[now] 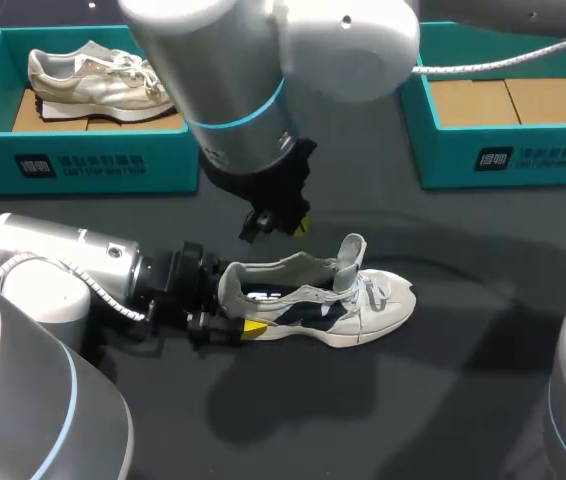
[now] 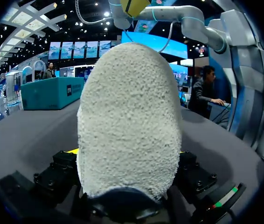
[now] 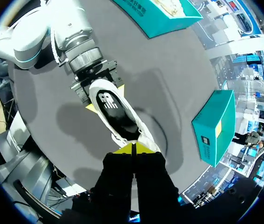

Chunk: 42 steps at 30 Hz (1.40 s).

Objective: Take the shoe out of the shoebox, open the shoe tongue, remove and reinsert the insole, then place the shoe into the shoebox

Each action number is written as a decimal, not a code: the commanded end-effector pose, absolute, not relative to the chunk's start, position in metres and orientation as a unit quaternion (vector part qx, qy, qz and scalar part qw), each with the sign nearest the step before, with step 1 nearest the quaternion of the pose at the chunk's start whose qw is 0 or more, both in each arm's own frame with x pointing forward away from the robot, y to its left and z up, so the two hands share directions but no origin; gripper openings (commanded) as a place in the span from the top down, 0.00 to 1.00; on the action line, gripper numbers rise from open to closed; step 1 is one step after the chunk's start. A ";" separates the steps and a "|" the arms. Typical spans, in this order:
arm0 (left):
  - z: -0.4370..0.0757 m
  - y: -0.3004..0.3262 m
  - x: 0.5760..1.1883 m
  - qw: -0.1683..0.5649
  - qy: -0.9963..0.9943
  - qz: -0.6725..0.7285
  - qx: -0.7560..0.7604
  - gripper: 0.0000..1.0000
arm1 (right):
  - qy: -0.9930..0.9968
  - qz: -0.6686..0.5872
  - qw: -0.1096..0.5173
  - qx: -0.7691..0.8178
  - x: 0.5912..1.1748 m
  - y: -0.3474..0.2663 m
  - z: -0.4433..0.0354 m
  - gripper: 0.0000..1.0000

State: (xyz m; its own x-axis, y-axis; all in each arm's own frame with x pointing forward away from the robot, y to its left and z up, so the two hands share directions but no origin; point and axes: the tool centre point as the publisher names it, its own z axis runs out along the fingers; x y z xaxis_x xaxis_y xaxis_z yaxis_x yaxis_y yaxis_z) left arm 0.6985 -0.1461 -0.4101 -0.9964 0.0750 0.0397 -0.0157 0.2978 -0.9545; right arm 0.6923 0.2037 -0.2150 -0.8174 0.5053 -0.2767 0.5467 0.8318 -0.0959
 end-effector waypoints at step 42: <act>-0.411 -0.147 0.698 0.039 -0.805 0.592 -0.019 1.00 | 0.992 -0.026 0.087 0.093 0.706 0.231 -0.302 1.00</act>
